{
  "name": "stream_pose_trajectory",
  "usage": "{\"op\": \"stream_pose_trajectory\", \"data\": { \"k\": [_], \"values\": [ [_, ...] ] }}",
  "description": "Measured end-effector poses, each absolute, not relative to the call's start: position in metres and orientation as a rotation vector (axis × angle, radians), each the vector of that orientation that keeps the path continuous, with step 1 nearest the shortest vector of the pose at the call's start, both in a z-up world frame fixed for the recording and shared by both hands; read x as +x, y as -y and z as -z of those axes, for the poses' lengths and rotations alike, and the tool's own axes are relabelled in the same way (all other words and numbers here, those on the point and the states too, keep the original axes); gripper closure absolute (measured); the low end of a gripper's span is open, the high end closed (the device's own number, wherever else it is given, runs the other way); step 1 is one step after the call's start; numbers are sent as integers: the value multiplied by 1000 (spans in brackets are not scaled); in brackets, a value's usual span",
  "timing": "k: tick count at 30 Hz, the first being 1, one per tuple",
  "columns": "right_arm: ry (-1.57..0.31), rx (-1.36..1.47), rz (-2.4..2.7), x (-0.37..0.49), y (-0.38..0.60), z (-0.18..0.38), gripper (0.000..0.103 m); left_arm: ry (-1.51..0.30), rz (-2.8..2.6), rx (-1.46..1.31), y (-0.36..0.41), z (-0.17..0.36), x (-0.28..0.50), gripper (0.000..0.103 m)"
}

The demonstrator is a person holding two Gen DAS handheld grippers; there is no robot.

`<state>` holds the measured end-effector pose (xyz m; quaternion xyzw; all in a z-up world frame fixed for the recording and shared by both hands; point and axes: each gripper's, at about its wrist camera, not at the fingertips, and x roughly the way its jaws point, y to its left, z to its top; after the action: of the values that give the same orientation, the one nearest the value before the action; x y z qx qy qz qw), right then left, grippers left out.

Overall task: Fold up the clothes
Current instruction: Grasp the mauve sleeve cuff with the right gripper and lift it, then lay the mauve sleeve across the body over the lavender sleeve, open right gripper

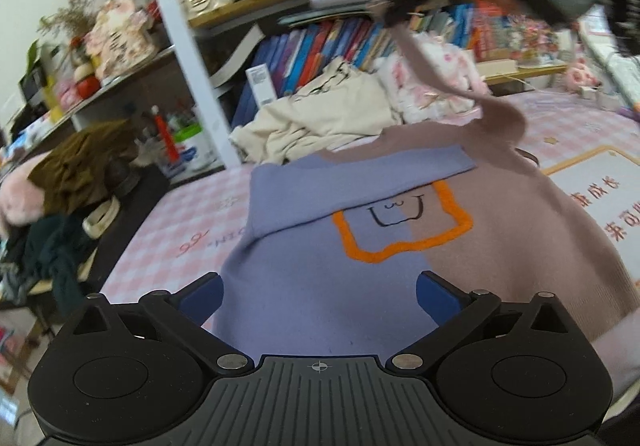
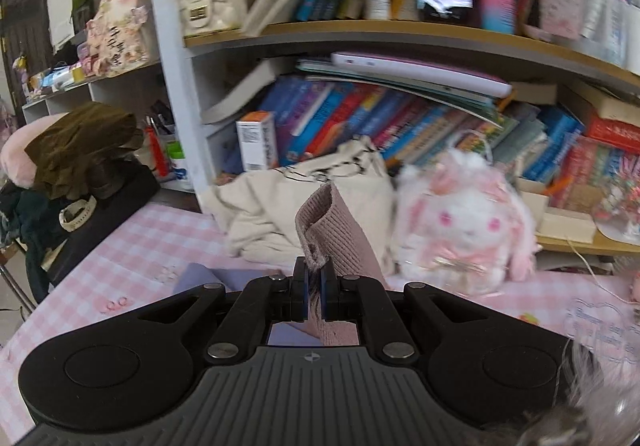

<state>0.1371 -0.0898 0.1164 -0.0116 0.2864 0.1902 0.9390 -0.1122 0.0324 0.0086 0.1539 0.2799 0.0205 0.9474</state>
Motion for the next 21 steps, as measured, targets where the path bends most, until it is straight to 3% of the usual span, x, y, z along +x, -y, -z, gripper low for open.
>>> {"op": "stream_pose_trajectory", "data": {
  "k": [21],
  "values": [
    [-688, -27, -431, 154, -3, -65, 97, -616, -56, 322, -84, -2, -118, 0]
  ]
}}
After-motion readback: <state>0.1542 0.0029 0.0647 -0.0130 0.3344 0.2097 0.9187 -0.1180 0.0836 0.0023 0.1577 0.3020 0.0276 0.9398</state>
